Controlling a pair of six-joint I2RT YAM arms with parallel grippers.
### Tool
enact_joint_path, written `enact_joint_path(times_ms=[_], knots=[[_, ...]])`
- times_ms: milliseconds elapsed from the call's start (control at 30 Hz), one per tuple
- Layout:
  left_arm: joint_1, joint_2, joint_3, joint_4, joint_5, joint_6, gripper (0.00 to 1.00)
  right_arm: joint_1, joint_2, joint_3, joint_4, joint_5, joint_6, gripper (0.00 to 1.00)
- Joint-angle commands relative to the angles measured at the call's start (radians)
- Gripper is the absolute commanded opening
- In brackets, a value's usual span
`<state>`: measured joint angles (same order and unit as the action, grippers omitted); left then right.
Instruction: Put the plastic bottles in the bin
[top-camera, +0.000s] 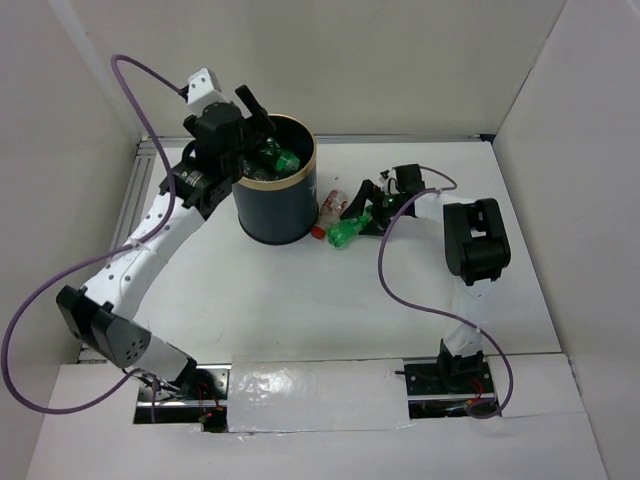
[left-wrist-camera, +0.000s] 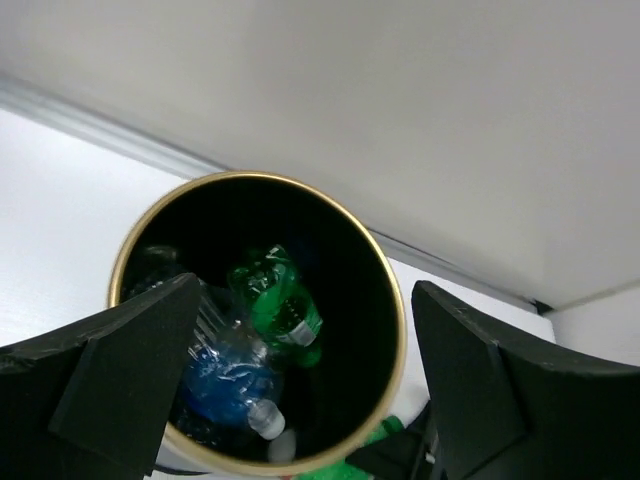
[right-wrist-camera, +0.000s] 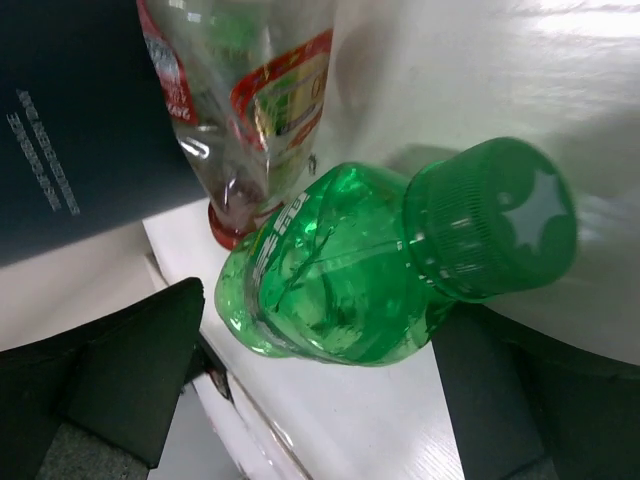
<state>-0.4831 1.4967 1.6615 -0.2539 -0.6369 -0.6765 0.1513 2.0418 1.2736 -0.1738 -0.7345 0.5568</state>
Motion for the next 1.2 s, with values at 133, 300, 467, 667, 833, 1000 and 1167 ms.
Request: enact_joint_path(times_ms=[133,300,467,667,833,1000,1167], knots=[[-0.227,-0.329,-0.297,0.053,-0.039,0.101,1.0,-0.002,-0.046,-0.045,0.089,0.243,0.08,0.85],[-0.44,-0.487,-0.555,-0.086,-0.158,-0.122,1.0,-0.002,-0.06,-0.068,0.106,0.311,0.112,0.64],[-0.719,-0.504,-0.69,-0.278,-0.291,-0.384,1.0,-0.028,-0.11,-0.106,0.097,0.304,0.094,0.29],[-0.853,-0.313,-0.654,-0.439,-0.242,-0.546,1.0,-0.082,-0.299,0.001,-0.036,0.101,-0.119,0.07],[-0.945,-0.13,-0.686,-0.388,-0.198,-0.609,1.0,-0.064,-0.406,0.344,-0.093,-0.06,-0.323,0.04],[-0.965,-0.043,-0.695,-0.337,-0.141,-0.609,1.0,0.036,-0.387,0.532,0.029,-0.086,-0.333,0.04],[-1.005,0.014,-0.686,-0.337,-0.13,-0.609,1.0,0.219,-0.214,0.844,0.022,0.007,-0.336,0.08]])
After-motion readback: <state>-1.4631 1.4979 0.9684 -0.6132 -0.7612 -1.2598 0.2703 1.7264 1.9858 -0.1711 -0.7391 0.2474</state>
